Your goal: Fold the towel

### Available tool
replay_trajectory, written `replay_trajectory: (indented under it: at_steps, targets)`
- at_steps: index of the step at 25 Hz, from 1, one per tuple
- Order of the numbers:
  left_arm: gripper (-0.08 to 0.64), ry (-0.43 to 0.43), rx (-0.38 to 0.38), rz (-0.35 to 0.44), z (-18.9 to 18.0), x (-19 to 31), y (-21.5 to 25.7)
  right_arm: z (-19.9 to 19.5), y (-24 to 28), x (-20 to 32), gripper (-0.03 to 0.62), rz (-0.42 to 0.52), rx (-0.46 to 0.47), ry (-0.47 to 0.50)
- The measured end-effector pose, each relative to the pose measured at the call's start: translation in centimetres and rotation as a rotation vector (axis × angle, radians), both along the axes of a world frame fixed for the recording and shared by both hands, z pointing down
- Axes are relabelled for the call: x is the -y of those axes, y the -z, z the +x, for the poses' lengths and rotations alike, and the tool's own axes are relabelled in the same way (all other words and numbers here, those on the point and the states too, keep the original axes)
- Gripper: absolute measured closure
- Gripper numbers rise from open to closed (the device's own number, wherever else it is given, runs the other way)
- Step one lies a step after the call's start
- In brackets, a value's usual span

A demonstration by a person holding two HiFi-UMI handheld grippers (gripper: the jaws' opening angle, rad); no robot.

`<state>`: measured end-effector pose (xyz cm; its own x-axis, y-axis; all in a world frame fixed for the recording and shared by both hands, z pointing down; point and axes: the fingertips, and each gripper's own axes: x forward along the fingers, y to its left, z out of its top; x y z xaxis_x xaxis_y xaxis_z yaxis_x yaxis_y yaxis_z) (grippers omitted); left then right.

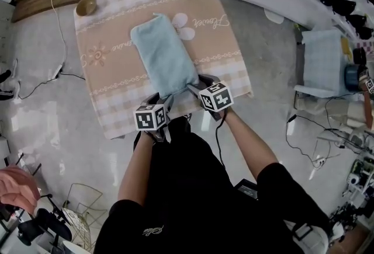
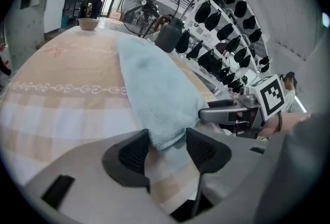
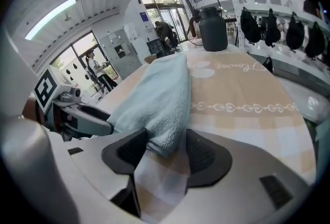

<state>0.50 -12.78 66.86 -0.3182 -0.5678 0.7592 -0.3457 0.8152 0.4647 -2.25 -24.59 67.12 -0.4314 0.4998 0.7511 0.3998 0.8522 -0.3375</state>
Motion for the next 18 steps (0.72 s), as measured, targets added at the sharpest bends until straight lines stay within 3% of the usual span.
replay_trajectory:
  at_steps: [7,11,18]
  targets:
    - [0.364,-0.060,0.011,-0.079,0.1,-0.1,-0.3,0.3,-0.3,-0.3,0.382,0.103,0.033,0.050]
    - [0.435,-0.072,0.041,-0.075,0.5,-0.2,0.2,0.9,-0.2,-1.4,0.462,0.080,0.026,0.047]
    - [0.480,-0.063,0.053,-0.082,1.7,-2.9,0.6,3.3,0.1,-3.8,0.491,0.030,-0.017,0.076]
